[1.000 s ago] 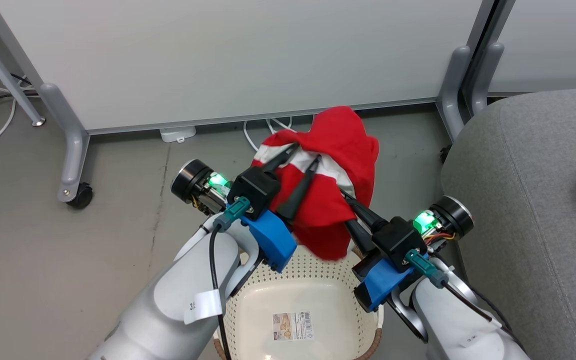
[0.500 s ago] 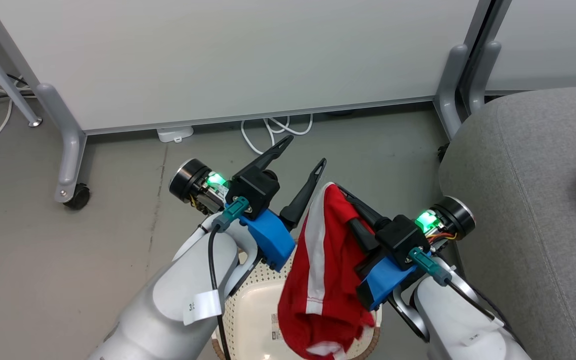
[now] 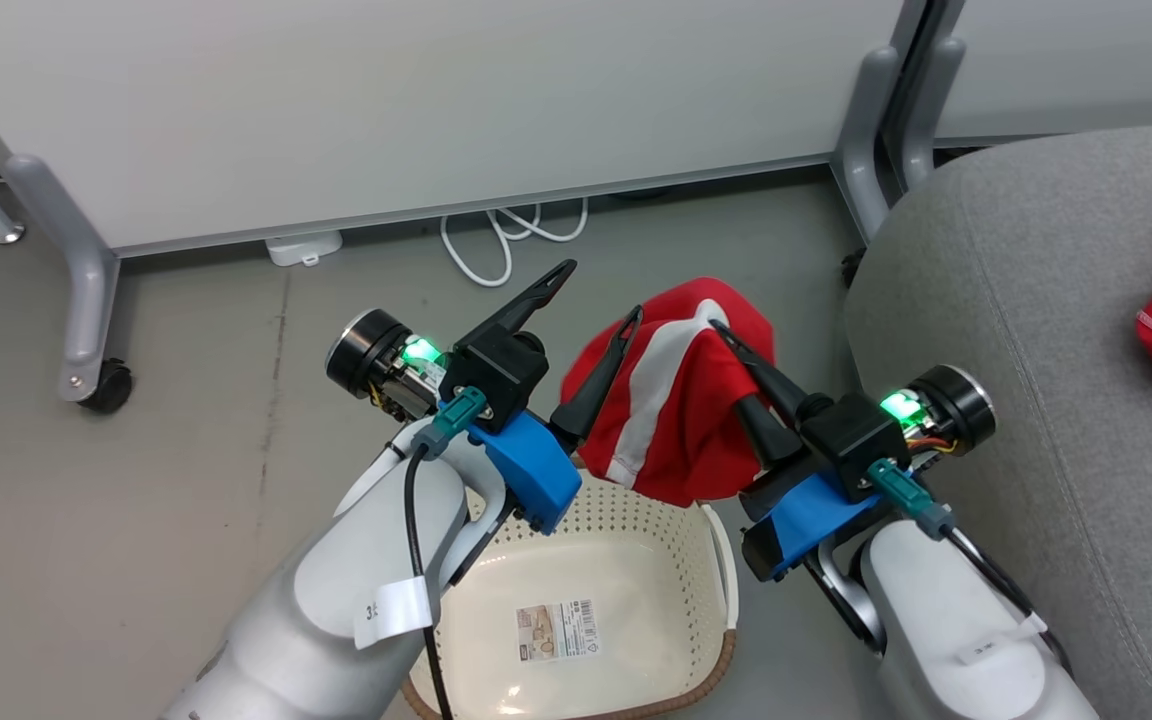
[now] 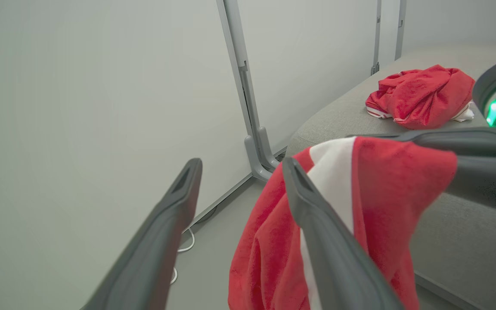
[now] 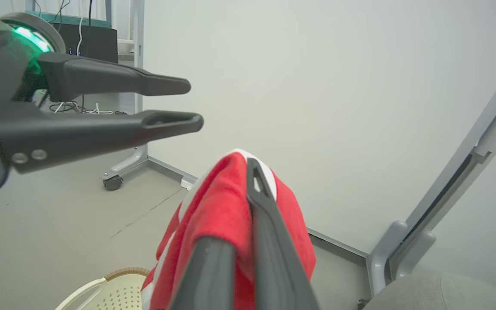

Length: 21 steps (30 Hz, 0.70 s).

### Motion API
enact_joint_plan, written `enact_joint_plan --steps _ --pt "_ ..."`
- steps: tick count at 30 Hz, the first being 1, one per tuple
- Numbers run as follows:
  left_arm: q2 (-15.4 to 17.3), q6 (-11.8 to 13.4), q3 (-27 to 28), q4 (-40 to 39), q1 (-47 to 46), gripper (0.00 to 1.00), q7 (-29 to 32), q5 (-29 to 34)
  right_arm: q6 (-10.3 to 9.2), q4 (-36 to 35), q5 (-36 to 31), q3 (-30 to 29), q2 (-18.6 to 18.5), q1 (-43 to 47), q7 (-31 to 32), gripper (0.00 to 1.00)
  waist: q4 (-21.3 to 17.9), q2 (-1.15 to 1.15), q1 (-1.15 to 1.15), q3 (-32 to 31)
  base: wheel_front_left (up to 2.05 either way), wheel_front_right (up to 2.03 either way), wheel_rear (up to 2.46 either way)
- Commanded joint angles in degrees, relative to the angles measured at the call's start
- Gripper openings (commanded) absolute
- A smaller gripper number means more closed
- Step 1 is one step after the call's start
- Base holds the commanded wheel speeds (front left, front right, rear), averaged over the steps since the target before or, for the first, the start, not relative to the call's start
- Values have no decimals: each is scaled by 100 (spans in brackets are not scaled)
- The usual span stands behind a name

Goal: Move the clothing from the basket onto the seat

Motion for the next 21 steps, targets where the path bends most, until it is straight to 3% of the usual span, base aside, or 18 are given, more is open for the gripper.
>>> enact_joint_plan --steps 1,21 --pt "21 -32 24 -18 -68 100 -29 37 1 -39 14 -36 7 -96 -2 0 -65 0 0 54 0 0 0" --pt "136 -35 -110 -284 -47 100 -29 111 1 -508 92 -957 5 -92 -2 0 -1077 0 0 633 0 0 0"
